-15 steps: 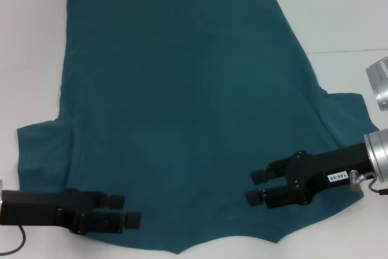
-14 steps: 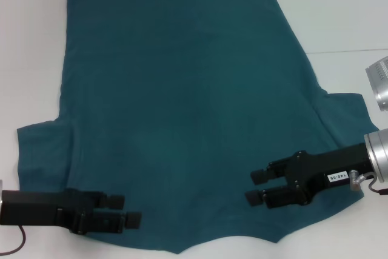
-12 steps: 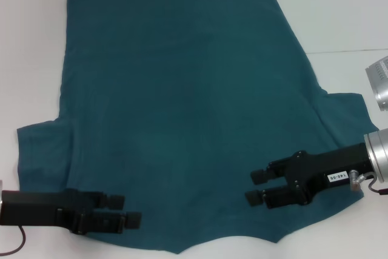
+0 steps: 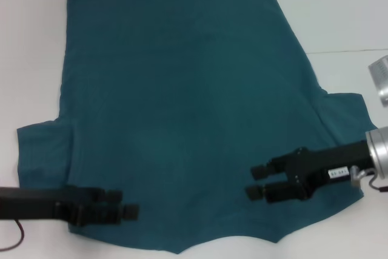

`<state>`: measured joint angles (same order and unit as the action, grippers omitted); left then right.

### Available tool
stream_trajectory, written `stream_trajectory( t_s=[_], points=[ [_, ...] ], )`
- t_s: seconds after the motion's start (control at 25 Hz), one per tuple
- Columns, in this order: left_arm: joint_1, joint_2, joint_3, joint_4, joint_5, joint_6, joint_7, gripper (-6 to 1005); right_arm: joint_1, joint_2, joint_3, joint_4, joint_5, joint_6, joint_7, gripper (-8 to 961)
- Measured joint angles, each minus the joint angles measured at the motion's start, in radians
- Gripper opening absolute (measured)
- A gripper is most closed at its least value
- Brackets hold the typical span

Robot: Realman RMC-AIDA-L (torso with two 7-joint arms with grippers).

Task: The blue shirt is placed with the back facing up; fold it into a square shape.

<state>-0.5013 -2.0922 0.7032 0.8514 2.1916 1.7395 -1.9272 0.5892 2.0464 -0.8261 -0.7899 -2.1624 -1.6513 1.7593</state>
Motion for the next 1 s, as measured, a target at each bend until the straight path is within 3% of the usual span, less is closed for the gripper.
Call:
stream_trajectory(
  t_s=[0.2,0.36,0.52,0.84,1.0],
  points=[
    [-0.002,0.009,-0.109,0.000,-0.010,-0.019,-0.111,822,0.012,-0.003,0.111,0.000,0.003,0.046,0.156,609],
    [-0.002,0.027,-0.201,0.000,-0.011,-0.028,-0.246,822,0.032,-0.025,0.174,0.000,0.004,0.116,0.398,609],
    [0.009,0.039,-0.304,0.000,-0.005,-0.057,-0.371,822,0.062,-0.065,0.171,0.018,0.000,0.164,0.573,608],
    [0.052,0.047,-0.359,-0.014,0.006,-0.183,-0.509,821,0.147,-0.171,0.172,0.171,-0.003,0.223,0.663,608],
    [0.057,0.051,-0.377,-0.039,0.025,-0.267,-0.541,821,0.160,-0.190,0.170,0.203,-0.005,0.243,0.675,608]
  ],
)
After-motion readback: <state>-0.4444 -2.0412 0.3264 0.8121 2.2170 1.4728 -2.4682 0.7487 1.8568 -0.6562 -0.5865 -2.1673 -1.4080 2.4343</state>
